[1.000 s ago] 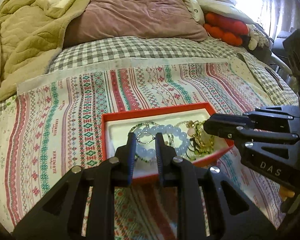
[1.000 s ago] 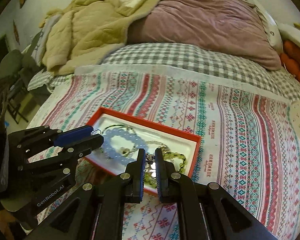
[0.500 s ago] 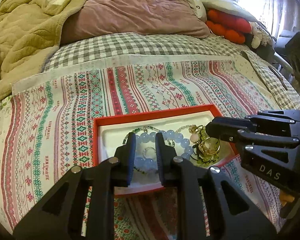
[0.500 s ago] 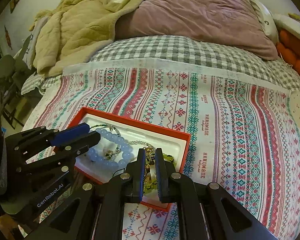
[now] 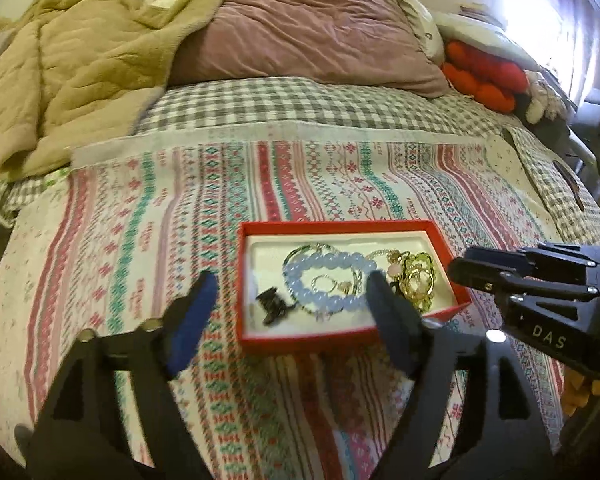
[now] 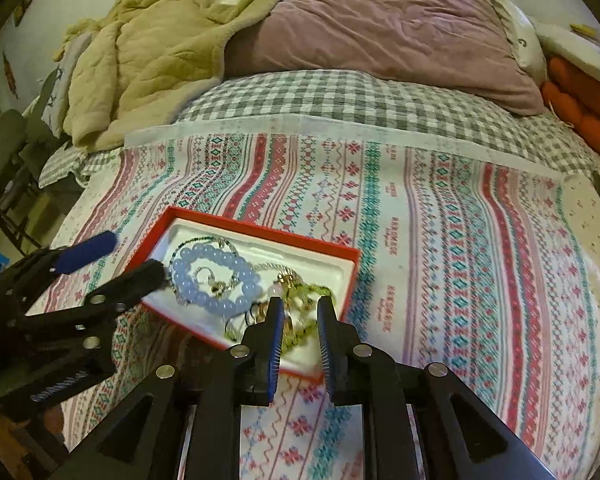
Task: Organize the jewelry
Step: 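Withdraw both open tools away from the red box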
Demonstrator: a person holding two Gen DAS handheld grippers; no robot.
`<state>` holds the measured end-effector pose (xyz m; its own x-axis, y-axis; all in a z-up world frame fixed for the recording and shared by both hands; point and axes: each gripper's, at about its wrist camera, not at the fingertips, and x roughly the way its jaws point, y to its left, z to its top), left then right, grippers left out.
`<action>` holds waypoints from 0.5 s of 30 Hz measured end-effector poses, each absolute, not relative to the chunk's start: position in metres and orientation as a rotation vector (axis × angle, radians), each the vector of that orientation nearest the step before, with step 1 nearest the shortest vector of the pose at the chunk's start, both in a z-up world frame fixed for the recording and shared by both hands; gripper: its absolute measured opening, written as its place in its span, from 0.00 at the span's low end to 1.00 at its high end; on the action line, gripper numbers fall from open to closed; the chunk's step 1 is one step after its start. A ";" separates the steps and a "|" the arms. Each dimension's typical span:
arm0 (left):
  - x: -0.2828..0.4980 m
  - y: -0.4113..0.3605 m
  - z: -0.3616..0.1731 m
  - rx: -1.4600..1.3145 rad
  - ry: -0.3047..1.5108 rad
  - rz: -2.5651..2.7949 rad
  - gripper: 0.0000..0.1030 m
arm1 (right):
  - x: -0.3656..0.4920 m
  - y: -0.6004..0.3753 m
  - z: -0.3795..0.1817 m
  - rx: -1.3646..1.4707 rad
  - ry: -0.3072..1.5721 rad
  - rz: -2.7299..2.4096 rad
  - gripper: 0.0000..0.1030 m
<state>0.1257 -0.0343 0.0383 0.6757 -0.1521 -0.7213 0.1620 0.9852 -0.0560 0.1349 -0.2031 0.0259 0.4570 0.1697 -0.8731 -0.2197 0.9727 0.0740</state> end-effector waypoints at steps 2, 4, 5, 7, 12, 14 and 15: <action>0.119 -0.033 0.040 0.018 0.834 -0.154 0.82 | 0.126 -0.206 0.031 -0.043 1.070 0.222 0.52; 0.113 -0.031 0.038 0.017 0.870 -0.137 0.83 | 0.116 -0.208 0.038 -0.035 1.053 0.204 0.83; 0.110 -0.030 0.036 0.019 0.889 -0.125 0.85 | 0.111 -0.208 0.042 -0.040 1.043 0.202 0.83; 0.103 -0.027 0.032 0.030 0.928 -0.093 0.92 | 0.100 -0.207 0.047 -0.053 1.057 0.196 0.83; 0.089 -0.021 0.022 0.072 0.999 -0.036 0.99 | 0.079 -0.209 0.046 -0.057 1.098 0.154 0.98; 0.081 -0.017 0.019 0.053 1.013 -0.033 0.99 | 0.072 -0.209 0.044 -0.061 1.108 0.148 1.00; 0.078 -0.015 0.018 0.036 1.017 -0.037 0.99 | 0.069 -0.208 0.041 -0.065 1.128 0.142 1.00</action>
<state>0.0778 -0.0151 0.0175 0.5256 -0.0141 -0.8506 0.0474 0.9988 0.0127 0.0690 -0.2080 0.0409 0.4209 0.0803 -0.9035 -0.1459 0.9891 0.0199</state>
